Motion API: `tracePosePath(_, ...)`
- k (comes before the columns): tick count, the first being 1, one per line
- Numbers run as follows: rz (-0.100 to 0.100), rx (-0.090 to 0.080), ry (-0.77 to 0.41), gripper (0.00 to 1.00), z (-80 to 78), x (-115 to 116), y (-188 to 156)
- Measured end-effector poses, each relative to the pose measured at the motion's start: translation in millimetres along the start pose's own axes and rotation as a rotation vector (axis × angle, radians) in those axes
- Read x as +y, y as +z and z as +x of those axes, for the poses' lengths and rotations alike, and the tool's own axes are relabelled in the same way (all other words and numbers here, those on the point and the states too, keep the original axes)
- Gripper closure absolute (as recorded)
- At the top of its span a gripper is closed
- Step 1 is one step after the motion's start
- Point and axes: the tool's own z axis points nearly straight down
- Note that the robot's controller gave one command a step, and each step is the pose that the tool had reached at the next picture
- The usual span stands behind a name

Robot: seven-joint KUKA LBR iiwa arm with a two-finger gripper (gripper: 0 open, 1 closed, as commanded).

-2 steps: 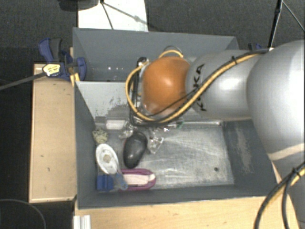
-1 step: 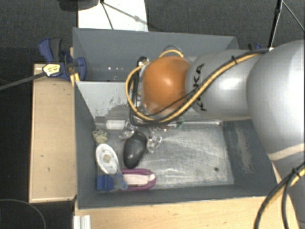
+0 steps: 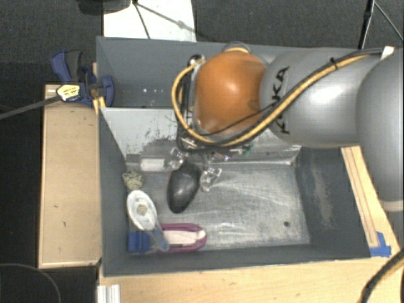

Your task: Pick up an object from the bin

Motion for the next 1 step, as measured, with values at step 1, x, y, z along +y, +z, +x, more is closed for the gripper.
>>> tracePosePath(1, 0.0, 0.0, 0.012, 1.0, -2.1, -1.6, -53.9)
